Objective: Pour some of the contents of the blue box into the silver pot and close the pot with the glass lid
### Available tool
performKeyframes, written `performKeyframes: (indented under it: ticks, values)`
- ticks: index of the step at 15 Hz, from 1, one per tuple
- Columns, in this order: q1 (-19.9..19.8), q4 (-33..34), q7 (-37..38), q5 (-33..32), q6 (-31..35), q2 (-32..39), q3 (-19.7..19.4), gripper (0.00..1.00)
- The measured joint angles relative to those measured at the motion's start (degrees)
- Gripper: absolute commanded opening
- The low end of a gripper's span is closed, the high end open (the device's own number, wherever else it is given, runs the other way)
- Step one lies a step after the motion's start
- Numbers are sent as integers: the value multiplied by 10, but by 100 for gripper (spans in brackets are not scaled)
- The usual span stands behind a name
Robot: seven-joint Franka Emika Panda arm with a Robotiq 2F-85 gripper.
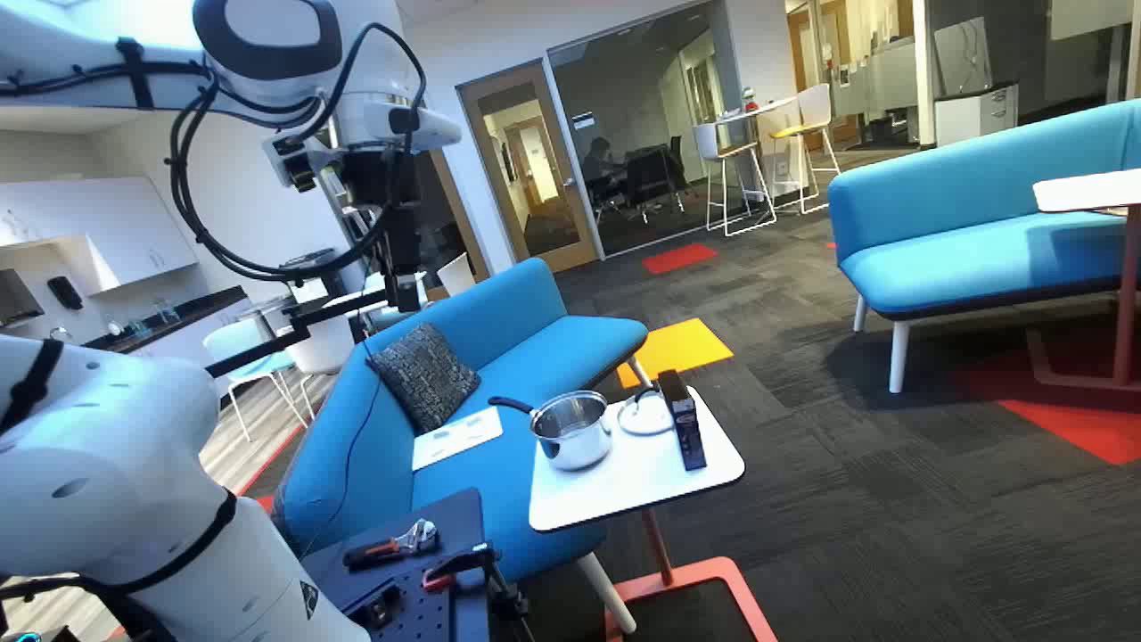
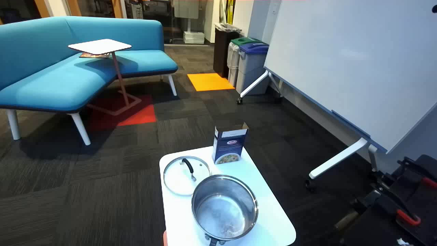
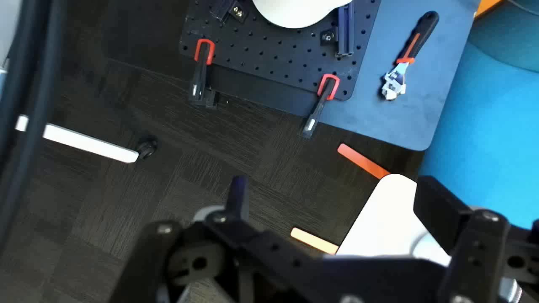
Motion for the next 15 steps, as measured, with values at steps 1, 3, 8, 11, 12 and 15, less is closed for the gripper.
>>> performKeyframes:
  ticks: [1, 3, 8, 11, 12, 15]
  values:
    - [0, 0, 0, 0, 0, 0, 0, 100]
    - [0, 0, 0, 0, 0, 0, 0, 100]
    - [-1, 0, 4, 15, 6, 3, -2, 100]
    - [-8, 7, 25, 73, 24, 30, -10, 100]
    - [-13, 12, 37, 92, 34, 46, -13, 100]
    - [-31, 27, 78, 148, 84, 112, -16, 100]
